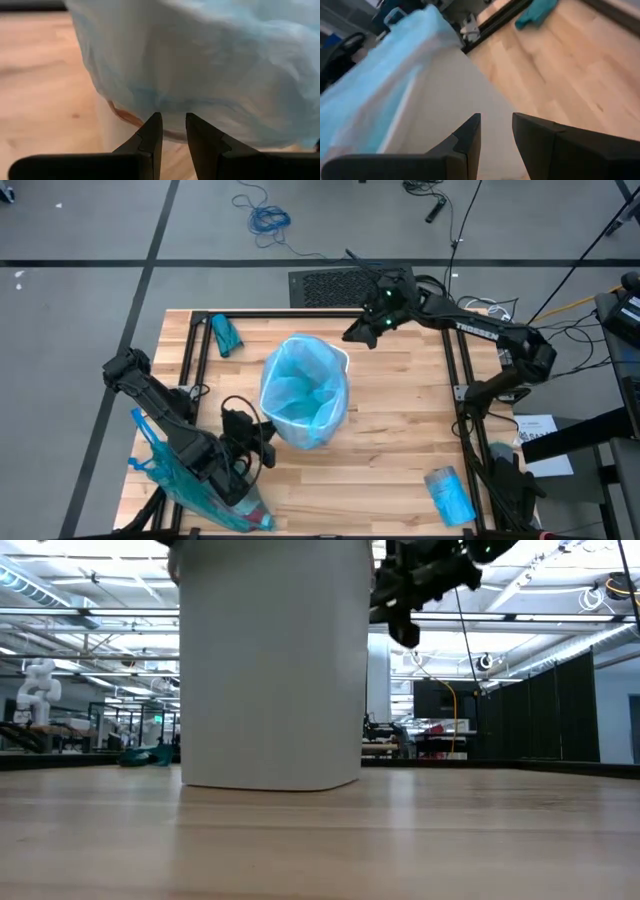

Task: Place trash/remove bag and relplace
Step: Insert the new blue trash bag into the white trash bin

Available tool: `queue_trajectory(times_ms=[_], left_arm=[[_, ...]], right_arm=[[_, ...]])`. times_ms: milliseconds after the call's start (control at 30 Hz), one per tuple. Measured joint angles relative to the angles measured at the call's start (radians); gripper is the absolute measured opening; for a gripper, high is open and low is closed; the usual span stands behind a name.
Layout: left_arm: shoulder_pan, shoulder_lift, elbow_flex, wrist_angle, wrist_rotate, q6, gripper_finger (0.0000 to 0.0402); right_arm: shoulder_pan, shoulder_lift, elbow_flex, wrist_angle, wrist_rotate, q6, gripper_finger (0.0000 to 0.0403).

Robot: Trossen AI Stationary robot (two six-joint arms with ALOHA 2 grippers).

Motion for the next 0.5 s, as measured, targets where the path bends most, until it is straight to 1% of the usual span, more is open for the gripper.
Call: queue_trajectory(times_ms=[67,133,233,367,500], left_arm=[[0.008,0.0,-0.042,0.073,-0.024,-0.058,0.0083],[0.018,0.0,-0.074,0.135,-0.027,-0.069,0.0083],[0.029,0.0,-0.084,0.177,-0.013,-0.069,0.0083],[0.032,0.0,-0.084,0.178,-0.012,-0.068,0.0083],[0.041,-0.002,-0.084,0.108,0.004,-0.069,0.0083]], right_arm=[[-0.024,0.026,0.0,-0.01,-0.064,-0.018,0.0105],[-0.042,0.049,-0.001,-0.013,-0.127,-0.03,0.0105],[-0.054,0.072,-0.001,-0.007,-0.194,-0.035,0.0105],[-0.059,0.087,-0.001,-0.004,-0.264,-0.054,0.0105],[-0.05,0.087,-0.001,-0.004,-0.324,-0.057,0.0105]])
